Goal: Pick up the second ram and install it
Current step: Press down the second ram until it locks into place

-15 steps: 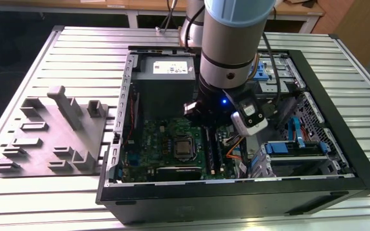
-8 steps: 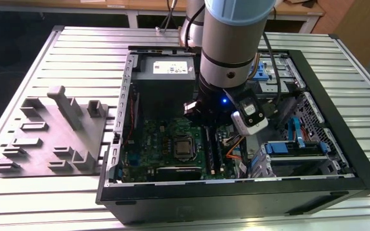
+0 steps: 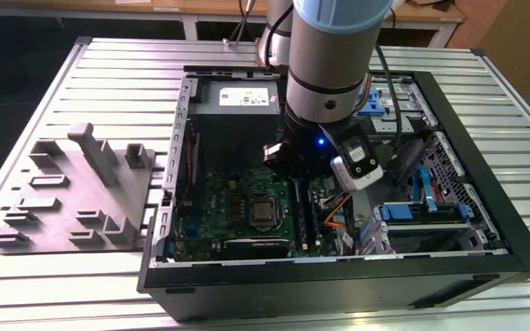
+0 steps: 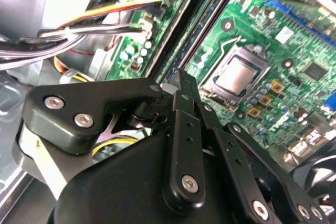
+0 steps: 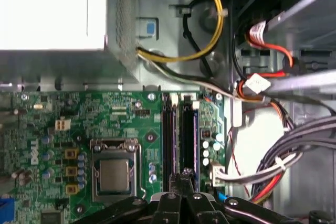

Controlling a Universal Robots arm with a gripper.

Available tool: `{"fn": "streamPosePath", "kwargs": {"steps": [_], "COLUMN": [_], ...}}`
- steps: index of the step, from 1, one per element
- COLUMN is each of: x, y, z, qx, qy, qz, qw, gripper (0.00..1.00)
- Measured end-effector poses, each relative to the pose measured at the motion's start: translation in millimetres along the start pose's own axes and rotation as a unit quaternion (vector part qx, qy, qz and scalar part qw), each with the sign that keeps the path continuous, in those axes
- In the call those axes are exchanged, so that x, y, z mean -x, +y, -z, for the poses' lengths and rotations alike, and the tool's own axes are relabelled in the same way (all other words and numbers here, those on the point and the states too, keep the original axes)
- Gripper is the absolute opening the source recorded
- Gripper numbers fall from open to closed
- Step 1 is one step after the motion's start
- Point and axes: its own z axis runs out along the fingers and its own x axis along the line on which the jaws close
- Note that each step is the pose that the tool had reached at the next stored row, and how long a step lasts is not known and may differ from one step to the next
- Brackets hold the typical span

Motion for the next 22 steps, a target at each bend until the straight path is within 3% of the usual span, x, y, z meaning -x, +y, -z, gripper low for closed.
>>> {"fn": "streamPosePath", "kwargs": {"steps": [8, 18, 22], "x": [-0.5, -0.1, -0.3], "y": [17.8, 30.0, 31.1], "z": [-0.8, -4.5, -8.3], "qx": [0.0001, 0.0001, 0.0], "qy": [0.0, 0.0, 0.0], "qz": [0.0, 0.0, -0.001], "qw": [1.0, 1.0, 1.0], "gripper": [0.1, 0.1, 0.1]}}
